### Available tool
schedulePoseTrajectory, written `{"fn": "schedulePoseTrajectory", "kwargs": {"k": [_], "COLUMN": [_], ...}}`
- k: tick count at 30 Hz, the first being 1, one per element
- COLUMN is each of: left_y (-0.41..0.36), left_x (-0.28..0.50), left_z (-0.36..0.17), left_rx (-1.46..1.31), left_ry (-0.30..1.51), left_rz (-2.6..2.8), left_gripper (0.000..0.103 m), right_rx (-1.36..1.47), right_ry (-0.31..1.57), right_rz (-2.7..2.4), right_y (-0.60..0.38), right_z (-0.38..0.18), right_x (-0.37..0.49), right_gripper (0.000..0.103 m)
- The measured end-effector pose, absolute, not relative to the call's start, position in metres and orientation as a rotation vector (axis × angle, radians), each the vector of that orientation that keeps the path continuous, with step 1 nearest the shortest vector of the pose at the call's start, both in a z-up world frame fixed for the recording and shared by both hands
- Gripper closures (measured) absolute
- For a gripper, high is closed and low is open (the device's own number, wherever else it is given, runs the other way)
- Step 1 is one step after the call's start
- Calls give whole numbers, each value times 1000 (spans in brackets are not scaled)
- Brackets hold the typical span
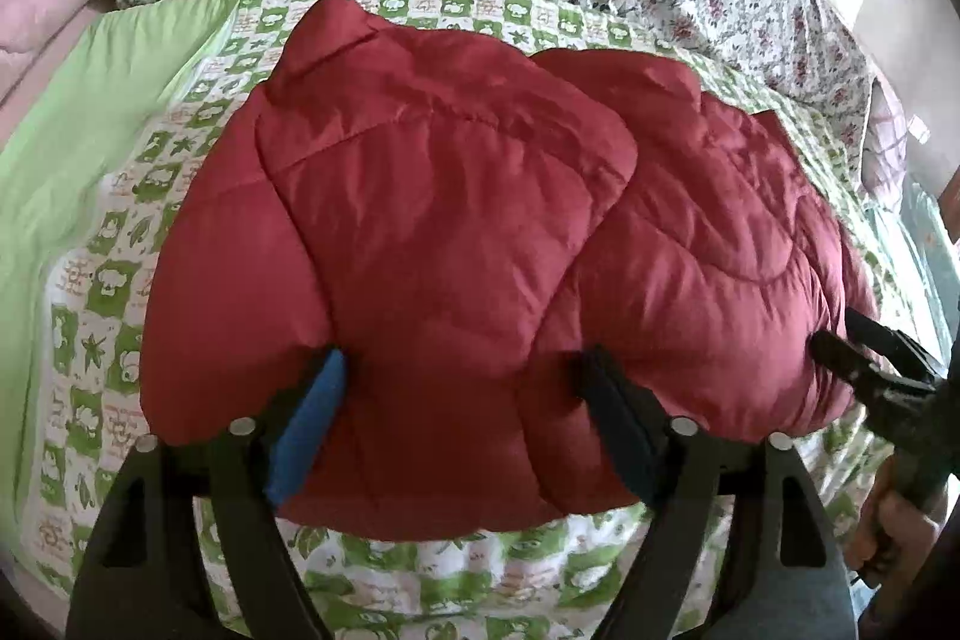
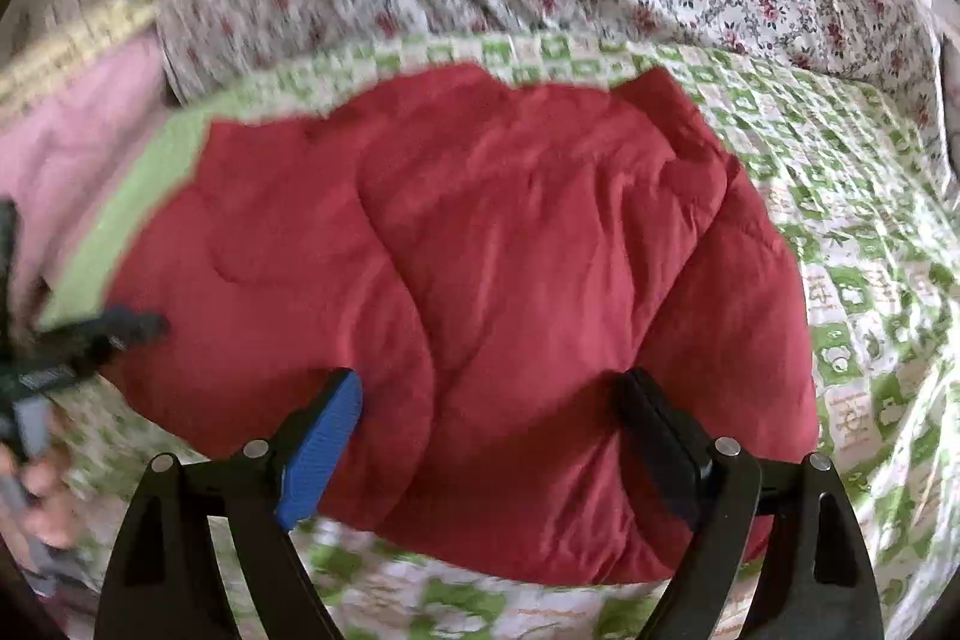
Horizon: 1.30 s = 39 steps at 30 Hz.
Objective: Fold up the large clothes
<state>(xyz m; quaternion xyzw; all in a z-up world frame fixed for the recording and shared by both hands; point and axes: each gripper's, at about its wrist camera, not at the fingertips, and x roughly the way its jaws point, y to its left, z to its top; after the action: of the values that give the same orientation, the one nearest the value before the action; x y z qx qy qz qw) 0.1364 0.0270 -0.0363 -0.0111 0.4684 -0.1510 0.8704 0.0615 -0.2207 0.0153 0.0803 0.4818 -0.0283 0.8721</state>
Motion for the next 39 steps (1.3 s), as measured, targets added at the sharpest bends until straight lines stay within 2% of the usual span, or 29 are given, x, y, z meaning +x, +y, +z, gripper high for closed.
{"fn": "schedulePoseTrajectory", "kwargs": {"k": [2,5,19,27,39], "left_y": [26,25,22,17,17], "left_x": [138,138,116,121,122], "left_z": [-41,-45,-25,-37,-42], "left_rx": [-11,2,50,84,91], "left_ry": [976,967,960,976,973], "left_rz": [-312,-305,-258,-232,-226], "left_gripper": [17,15,15,15,14], "right_rx": [156,180,161,155,152], "right_ry": [1006,1017,1021,1030,959], "right_rz": [-79,-82,-102,-104,-44], "right_y": [-223,-230,-228,-228,-208], "right_z": [10,3,-1,-1,42], "right_x": [62,63,64,64,58], "right_gripper": [7,5,5,5,6]}}
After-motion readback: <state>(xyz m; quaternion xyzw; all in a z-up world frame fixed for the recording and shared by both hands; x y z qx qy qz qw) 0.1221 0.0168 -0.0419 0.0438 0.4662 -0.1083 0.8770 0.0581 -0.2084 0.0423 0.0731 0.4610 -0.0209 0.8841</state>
